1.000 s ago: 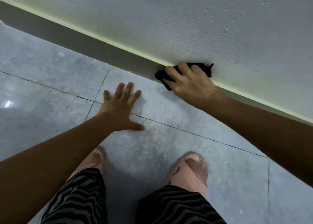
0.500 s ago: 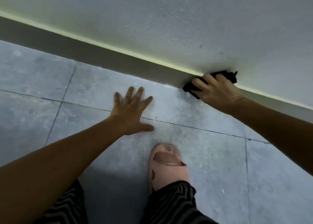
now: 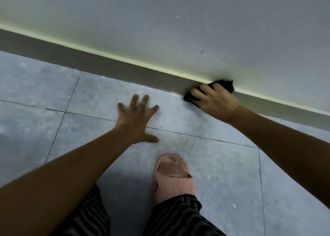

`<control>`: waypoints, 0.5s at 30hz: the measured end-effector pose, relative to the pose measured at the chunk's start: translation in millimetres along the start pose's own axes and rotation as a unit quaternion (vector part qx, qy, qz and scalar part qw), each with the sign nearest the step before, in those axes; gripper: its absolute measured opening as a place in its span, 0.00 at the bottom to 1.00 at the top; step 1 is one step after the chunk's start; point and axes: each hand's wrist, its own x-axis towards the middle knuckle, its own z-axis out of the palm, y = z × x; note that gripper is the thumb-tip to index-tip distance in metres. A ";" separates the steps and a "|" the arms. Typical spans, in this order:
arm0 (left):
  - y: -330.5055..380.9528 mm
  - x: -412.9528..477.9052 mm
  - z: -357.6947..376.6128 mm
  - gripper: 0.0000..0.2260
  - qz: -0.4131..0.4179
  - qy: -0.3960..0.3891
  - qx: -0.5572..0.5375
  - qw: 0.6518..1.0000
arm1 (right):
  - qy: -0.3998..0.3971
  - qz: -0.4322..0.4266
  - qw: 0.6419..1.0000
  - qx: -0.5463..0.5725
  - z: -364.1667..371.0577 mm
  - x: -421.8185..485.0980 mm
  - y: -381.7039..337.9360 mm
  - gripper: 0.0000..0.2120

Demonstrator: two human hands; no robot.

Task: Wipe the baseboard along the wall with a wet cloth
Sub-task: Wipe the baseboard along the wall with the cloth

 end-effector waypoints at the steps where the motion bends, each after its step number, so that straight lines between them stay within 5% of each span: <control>1: 1.2 0.4 0.3 0.49 0.000 0.005 0.004 1.000 | -0.017 0.003 1.000 -0.009 6.8 -16.3 3.6 0.20; 5: -2.6 1.6 4.7 0.49 0.010 0.017 0.006 1.000 | -0.020 0.004 1.000 -0.015 11.4 -48.9 20.9 0.17; 9: -3.7 3.8 7.3 0.49 0.006 0.009 0.008 1.000 | 0.084 0.058 0.994 0.033 -5.7 -25.7 18.6 0.24; 15: -3.0 3.1 9.2 0.49 0.002 0.006 0.010 1.000 | 0.161 0.048 0.985 0.045 -41.3 60.2 -4.7 0.17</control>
